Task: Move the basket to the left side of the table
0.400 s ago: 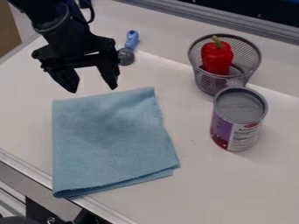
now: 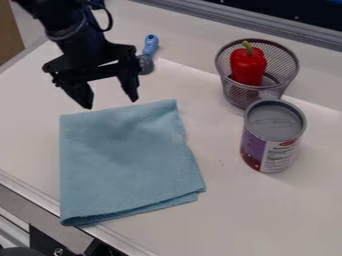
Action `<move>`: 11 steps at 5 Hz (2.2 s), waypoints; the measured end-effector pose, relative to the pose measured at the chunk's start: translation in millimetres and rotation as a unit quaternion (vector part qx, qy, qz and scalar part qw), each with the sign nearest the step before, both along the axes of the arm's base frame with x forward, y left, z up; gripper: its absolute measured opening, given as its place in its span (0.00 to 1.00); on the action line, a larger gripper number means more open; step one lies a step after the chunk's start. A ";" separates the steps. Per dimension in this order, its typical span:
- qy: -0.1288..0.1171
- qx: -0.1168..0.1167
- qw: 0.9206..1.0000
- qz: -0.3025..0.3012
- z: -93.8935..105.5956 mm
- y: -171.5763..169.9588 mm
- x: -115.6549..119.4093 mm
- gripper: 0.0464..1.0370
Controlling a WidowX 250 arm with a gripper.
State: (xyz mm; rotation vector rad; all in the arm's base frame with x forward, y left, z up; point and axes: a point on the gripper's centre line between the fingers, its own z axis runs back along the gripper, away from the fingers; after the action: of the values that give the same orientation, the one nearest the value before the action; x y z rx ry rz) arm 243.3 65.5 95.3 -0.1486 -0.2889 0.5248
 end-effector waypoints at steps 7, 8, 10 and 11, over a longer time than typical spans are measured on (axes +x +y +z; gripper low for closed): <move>-0.015 -0.005 0.988 0.154 -11.5 -81.5 97.5 0.96; 0.000 0.002 0.988 0.153 -22.5 -80.6 97.0 0.96; 0.023 0.001 0.984 0.177 -34.0 -81.1 104.7 0.67; 0.027 -0.009 0.985 0.170 -34.9 -80.6 109.0 0.36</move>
State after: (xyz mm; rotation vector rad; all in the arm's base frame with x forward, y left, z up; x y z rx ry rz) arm 352.3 -15.1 60.4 -0.1023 -0.2585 0.8700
